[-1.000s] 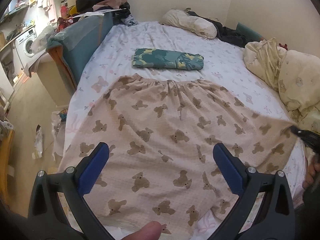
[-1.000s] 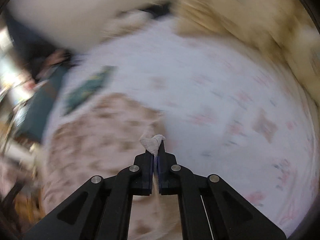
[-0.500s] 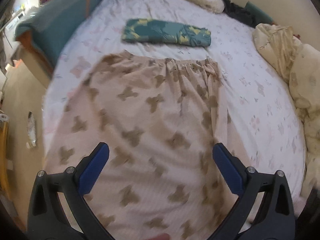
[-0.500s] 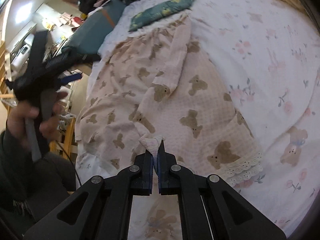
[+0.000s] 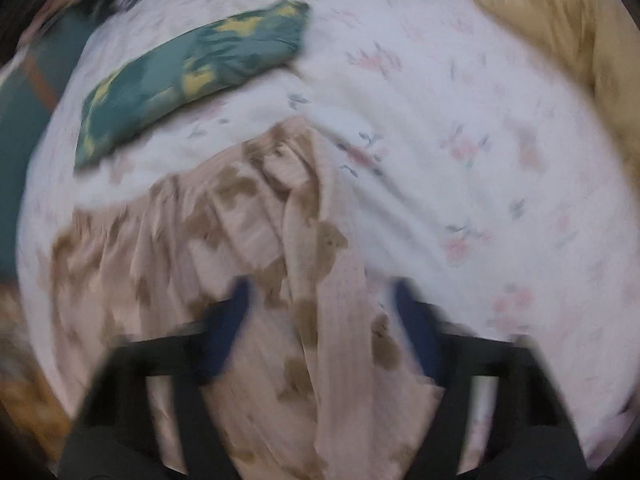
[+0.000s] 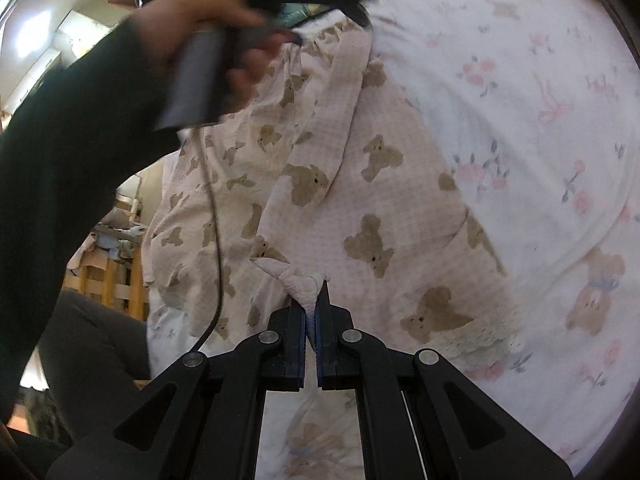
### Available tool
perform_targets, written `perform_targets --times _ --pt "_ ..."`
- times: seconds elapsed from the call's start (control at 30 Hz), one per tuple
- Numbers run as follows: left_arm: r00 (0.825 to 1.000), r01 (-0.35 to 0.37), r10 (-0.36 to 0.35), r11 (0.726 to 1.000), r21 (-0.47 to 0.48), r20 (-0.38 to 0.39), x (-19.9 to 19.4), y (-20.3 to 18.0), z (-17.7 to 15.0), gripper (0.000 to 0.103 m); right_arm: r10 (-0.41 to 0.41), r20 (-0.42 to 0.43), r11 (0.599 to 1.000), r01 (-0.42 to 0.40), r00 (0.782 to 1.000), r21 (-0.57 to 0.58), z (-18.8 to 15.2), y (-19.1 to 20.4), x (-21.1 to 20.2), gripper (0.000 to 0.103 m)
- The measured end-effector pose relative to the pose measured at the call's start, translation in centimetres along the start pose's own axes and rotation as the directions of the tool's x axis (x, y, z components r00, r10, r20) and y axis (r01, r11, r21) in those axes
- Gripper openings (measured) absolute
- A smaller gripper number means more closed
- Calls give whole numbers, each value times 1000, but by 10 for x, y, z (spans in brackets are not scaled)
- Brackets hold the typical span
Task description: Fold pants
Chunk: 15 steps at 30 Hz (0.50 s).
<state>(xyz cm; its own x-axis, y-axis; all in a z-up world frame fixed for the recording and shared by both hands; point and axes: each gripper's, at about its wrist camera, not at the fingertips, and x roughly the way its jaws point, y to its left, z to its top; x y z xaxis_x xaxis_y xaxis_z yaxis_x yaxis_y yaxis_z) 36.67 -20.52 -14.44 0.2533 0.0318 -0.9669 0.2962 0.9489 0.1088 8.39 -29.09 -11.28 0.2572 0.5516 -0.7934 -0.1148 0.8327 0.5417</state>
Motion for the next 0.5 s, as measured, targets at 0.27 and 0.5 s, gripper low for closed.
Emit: perform_targets --times 0.27,0.5 --pt "996 66 -70 996 59 55 -35 9 -6 0 58 36 997 -57 998 -51 2 13 -13 3" --pt "985 1 -11 998 59 172 -100 91 -19 0 154 118 970 -127 981 -209 -3 70 -34 3"
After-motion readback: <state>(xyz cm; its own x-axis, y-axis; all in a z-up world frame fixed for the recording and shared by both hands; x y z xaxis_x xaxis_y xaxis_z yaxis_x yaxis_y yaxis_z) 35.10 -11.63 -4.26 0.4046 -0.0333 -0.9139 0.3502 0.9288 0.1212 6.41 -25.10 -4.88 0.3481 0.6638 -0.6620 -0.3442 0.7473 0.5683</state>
